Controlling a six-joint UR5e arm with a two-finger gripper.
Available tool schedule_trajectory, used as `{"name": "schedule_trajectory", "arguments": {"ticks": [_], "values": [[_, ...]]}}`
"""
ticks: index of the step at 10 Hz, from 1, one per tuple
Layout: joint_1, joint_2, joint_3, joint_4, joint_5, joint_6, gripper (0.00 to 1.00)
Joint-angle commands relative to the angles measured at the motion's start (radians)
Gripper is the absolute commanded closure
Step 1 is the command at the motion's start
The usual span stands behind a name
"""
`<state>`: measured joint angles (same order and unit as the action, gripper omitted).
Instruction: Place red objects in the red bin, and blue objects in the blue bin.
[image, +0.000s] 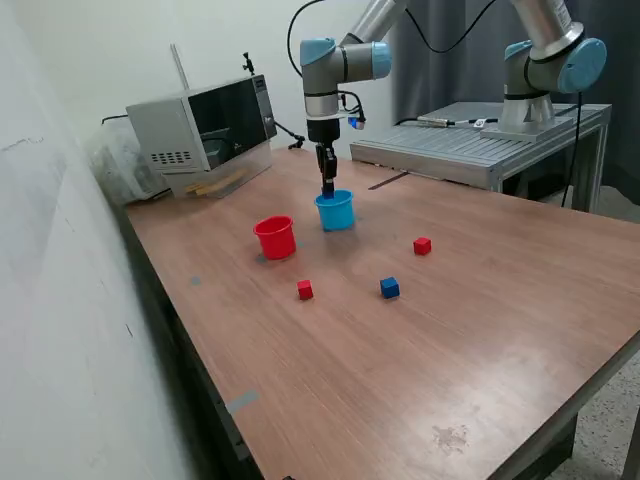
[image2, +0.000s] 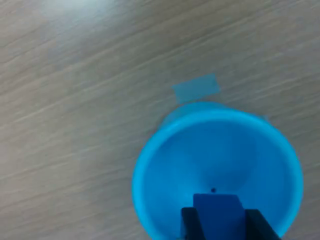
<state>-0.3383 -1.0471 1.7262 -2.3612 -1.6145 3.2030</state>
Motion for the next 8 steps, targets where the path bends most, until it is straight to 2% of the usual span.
{"name": "schedule_trajectory", "arguments": {"ticks": [1, 5, 8], "values": [[-0.007, 0.002, 0.0, -0.001, 0.001, 0.0, 0.0], [0.042, -0.037, 0.01, 0.023, 0.007, -0.066, 0.0], [0.227, -0.137, 0.022, 0.102, 0.008, -0.068, 0.0]]}}
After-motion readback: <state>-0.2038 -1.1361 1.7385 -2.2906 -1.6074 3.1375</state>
